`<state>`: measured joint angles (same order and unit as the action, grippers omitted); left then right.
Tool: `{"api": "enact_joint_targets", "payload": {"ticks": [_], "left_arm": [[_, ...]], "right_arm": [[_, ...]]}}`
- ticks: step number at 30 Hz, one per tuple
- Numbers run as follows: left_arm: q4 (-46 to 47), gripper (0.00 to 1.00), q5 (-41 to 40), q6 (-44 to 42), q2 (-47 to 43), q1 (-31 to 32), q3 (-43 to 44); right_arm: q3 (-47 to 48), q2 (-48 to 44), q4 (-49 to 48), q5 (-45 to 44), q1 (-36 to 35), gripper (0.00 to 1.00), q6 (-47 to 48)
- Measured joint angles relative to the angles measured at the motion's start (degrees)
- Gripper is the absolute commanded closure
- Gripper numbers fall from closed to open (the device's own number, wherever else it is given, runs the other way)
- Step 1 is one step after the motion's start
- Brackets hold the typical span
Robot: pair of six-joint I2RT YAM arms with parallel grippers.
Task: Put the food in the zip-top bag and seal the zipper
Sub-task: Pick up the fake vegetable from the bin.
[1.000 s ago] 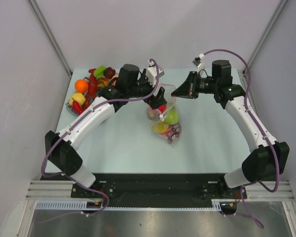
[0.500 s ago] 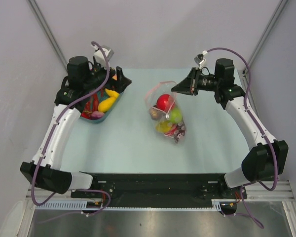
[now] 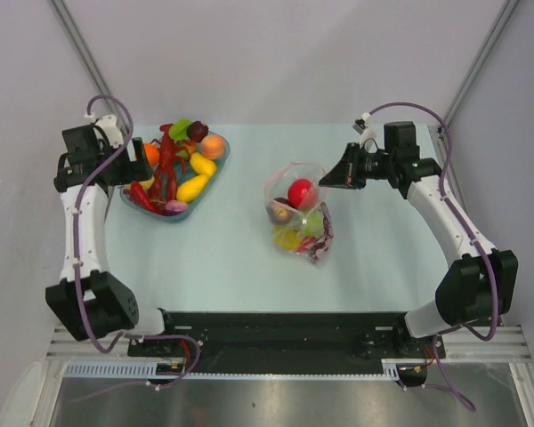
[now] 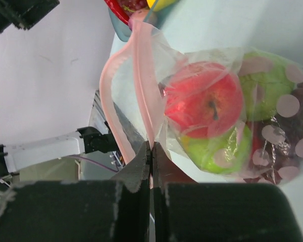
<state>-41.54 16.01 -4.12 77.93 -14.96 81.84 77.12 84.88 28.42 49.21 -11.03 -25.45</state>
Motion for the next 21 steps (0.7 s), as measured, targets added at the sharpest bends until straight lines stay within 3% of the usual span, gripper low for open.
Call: {"api": "enact_joint_targets", "payload": {"ticks": [10, 21], "left_arm": [[-0.2, 0.15, -1.5, -0.4, 17.5, -10.0, 2.0], [2.0, 0.22, 4.7, -2.5, 22.8, -10.5, 3.8]], "right_arm": [[0.0, -1.5, 1.8, -0.7, 0.0, 1.00, 2.3], [0.0, -2.5, 2.7, -0.7, 0.0, 1.00, 2.9]]}}
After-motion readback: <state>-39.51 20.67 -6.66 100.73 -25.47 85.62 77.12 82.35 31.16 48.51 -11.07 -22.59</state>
